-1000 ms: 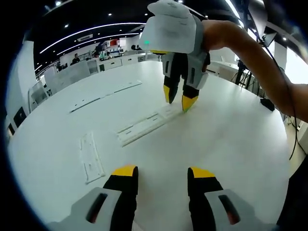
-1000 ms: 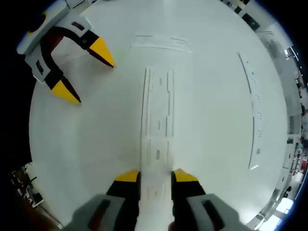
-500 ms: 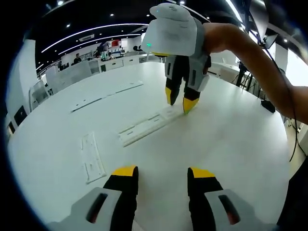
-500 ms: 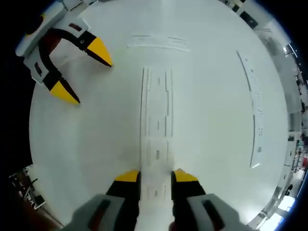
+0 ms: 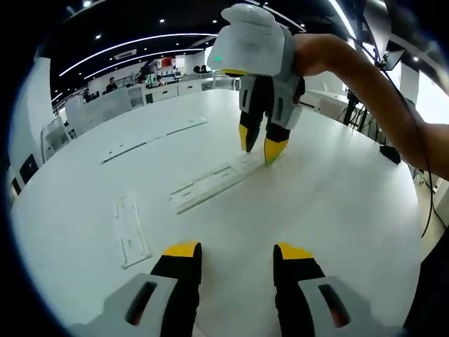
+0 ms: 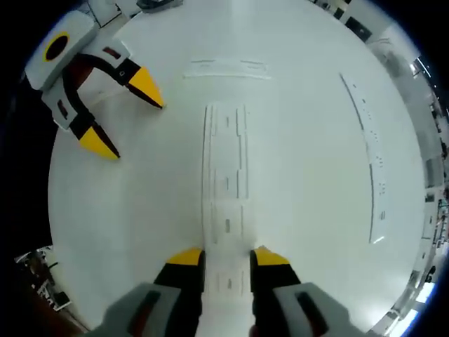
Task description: Locate the socket holder cover, grip the socket holder cover, clip it into the socket holder slot.
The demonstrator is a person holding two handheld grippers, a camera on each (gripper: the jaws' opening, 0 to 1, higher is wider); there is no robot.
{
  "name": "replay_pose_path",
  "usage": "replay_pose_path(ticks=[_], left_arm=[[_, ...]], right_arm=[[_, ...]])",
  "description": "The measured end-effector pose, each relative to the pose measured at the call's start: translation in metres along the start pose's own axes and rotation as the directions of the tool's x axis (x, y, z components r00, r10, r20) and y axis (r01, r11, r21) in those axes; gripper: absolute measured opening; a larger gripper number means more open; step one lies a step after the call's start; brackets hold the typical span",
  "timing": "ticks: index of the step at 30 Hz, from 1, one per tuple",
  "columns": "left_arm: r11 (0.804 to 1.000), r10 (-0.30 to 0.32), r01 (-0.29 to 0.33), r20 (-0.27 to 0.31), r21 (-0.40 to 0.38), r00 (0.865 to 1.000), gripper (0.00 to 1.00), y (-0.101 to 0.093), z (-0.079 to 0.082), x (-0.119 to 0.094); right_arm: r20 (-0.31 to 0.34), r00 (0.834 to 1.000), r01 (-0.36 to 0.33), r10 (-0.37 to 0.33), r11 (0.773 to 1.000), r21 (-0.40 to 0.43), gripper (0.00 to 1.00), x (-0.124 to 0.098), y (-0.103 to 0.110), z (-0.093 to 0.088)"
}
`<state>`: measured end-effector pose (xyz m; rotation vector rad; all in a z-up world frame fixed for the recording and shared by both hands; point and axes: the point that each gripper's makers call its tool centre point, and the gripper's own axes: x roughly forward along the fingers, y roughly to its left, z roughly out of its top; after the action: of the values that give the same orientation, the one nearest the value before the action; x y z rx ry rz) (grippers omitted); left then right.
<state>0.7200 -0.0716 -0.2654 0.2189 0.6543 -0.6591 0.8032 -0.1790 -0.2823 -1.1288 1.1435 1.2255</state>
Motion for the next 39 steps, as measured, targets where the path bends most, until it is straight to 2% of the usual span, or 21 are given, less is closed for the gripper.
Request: replay_pose_path(ticks=[7,10,13,28,39], left_arm=[[1.000,0.004,-0.004,-0.001,0.001,1.000,0.41,-0.001,-0.002,-0.001],[1.000,0.001,-0.001,-0.002,0.001,1.000,0.41,-0.003,-0.002,-0.001],[1.000,-0.001,0.001,-0.004,0.001,1.000,0.41,-0.004,-0.002,0.000],[1.000,0.002,-0.002,0.001,0.003,1.000,0.41,-0.002,-0.002,-0.001],[1.000,-0.001,0.001,-0.001,0.003,1.000,0.41,-0.002,-0.002,0.000]], right_arm=[[0.008,1.000,-0.009,0.009,1.000,0.004,0.28,-0.002,0.003,0.000],[-0.002,1.000,-0.012,0.012,0.999,0.036,0.27,-0.002,0.004,0.000],[0.016,1.000,-0.015,0.014,0.998,0.061,0.27,-0.004,0.007,0.006],[0.010,1.000,0.000,0.000,1.000,0.006,0.25,-0.005,0.001,0.007],[-0.017,1.000,0.010,-0.010,1.000,0.006,0.25,-0.003,0.001,0.013]])
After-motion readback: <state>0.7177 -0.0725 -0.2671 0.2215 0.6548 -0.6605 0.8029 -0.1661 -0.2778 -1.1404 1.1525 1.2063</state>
